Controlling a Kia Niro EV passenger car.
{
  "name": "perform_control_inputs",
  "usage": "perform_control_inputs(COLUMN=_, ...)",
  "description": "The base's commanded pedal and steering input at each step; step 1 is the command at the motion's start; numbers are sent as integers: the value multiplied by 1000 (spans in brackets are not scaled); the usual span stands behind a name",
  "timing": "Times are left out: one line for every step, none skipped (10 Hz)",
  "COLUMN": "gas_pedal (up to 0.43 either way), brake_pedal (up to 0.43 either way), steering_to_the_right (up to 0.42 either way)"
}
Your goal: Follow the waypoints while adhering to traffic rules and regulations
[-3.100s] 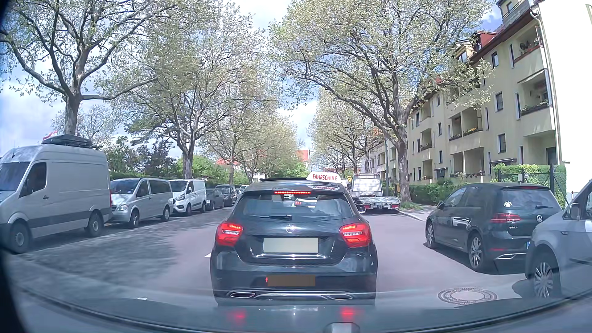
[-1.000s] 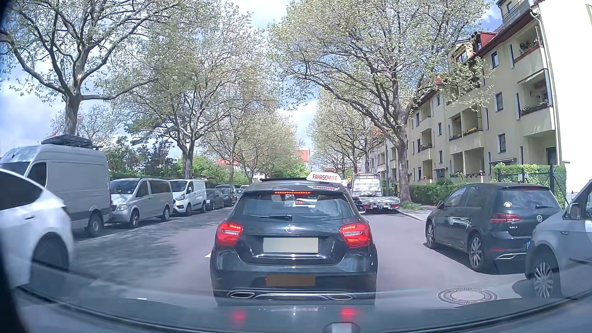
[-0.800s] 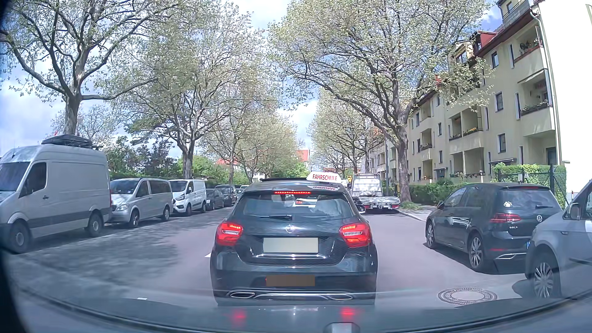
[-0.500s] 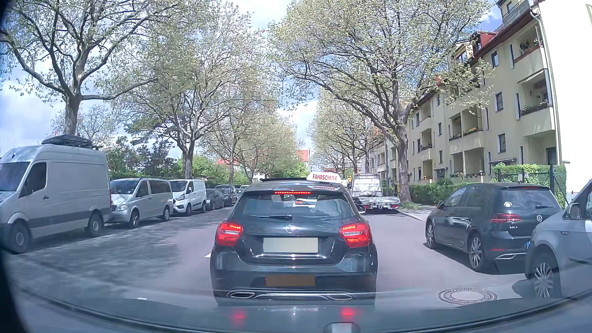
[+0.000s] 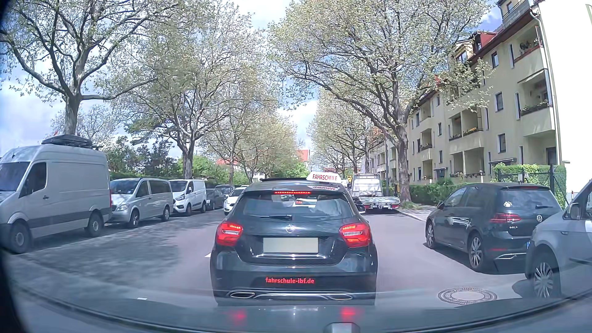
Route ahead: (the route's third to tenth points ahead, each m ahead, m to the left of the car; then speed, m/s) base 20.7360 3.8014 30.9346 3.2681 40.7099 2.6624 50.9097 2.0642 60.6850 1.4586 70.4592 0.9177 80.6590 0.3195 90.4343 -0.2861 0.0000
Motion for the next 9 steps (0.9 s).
perform_control_inputs(gas_pedal=0, brake_pedal=396, steering_to_the_right=-4)
perform_control_inputs(gas_pedal=0, brake_pedal=396, steering_to_the_right=-4)
perform_control_inputs(gas_pedal=0, brake_pedal=396, steering_to_the_right=-4)
perform_control_inputs(gas_pedal=0, brake_pedal=390, steering_to_the_right=-4)
perform_control_inputs(gas_pedal=0, brake_pedal=396, steering_to_the_right=-4)
perform_control_inputs(gas_pedal=0, brake_pedal=390, steering_to_the_right=-4)
perform_control_inputs(gas_pedal=0, brake_pedal=390, steering_to_the_right=-4)
perform_control_inputs(gas_pedal=0, brake_pedal=390, steering_to_the_right=-4)
perform_control_inputs(gas_pedal=0, brake_pedal=390, steering_to_the_right=-4)
